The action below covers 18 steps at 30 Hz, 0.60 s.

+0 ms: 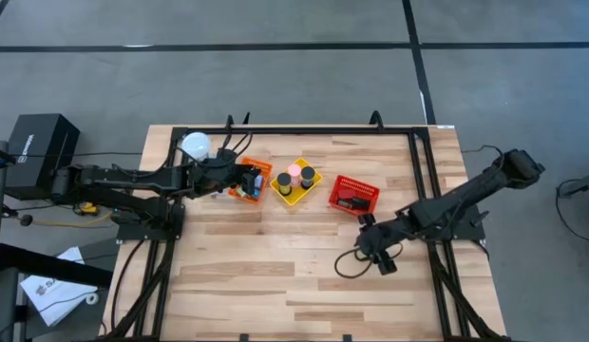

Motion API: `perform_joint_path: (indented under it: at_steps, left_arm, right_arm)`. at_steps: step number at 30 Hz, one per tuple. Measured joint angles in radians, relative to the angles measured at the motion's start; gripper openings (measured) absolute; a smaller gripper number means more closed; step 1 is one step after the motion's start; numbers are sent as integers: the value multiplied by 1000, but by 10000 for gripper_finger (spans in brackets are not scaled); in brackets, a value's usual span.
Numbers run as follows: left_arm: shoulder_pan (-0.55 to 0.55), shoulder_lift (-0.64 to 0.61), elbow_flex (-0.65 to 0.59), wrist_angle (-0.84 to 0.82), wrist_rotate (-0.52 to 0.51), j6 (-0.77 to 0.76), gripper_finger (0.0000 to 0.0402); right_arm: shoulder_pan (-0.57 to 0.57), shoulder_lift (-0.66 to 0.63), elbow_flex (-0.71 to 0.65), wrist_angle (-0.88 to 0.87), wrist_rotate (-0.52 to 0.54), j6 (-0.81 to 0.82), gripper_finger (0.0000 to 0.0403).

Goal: Pick & Place Office items
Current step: Put the green hourglass into the yellow bin

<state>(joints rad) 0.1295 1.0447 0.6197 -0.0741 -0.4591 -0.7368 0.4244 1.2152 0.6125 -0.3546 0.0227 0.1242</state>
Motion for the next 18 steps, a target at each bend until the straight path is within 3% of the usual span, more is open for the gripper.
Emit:
perform_joint_path:
  at_steps: [18]
  left_arm:
    - [0,0,0,0,0,0,181]
  right_arm:
    - [-203,0,65,82,-5,-259,203]
